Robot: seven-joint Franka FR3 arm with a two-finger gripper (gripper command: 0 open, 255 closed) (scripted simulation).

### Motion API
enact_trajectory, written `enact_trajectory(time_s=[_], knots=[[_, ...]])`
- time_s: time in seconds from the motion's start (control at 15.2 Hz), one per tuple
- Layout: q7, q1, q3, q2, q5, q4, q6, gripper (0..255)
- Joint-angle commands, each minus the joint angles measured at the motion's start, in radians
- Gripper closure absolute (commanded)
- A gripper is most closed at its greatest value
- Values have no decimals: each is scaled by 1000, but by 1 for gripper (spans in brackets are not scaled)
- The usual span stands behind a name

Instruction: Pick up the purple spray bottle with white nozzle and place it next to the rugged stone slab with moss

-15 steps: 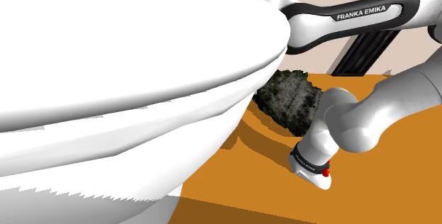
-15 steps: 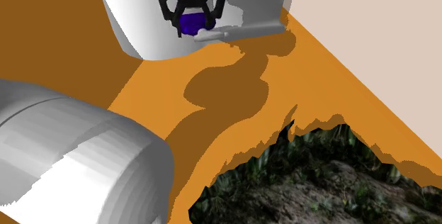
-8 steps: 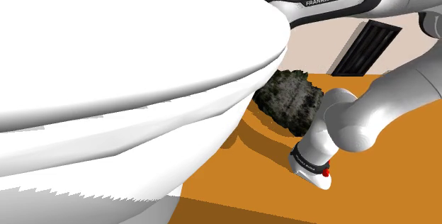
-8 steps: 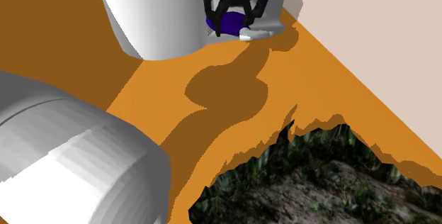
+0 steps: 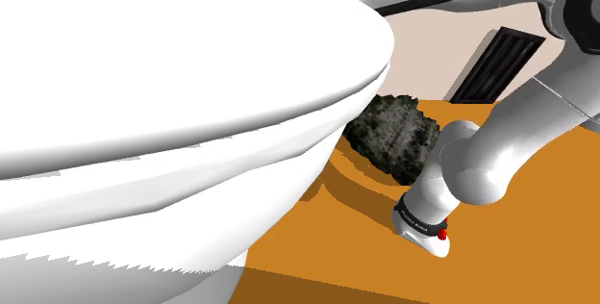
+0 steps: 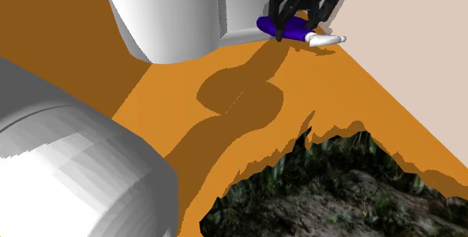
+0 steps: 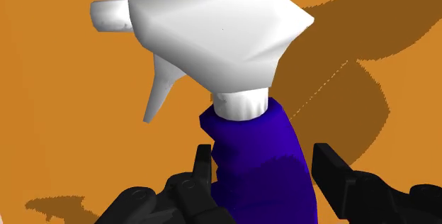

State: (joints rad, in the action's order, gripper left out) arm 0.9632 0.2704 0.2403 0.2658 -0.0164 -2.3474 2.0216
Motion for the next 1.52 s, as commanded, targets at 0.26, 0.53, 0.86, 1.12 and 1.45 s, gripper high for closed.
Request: enact_trajectory(time_s=[0.26, 0.53, 0.86, 1.12, 1.45], knots=[[140, -39, 81, -164, 23, 182, -24, 255], [171, -48, 94, -213, 38, 193, 9, 255], [182, -49, 96, -243, 50, 156, 75, 255], [192, -49, 97, -271, 62, 129, 128, 255], [207, -50, 97, -311, 80, 101, 193, 255]])
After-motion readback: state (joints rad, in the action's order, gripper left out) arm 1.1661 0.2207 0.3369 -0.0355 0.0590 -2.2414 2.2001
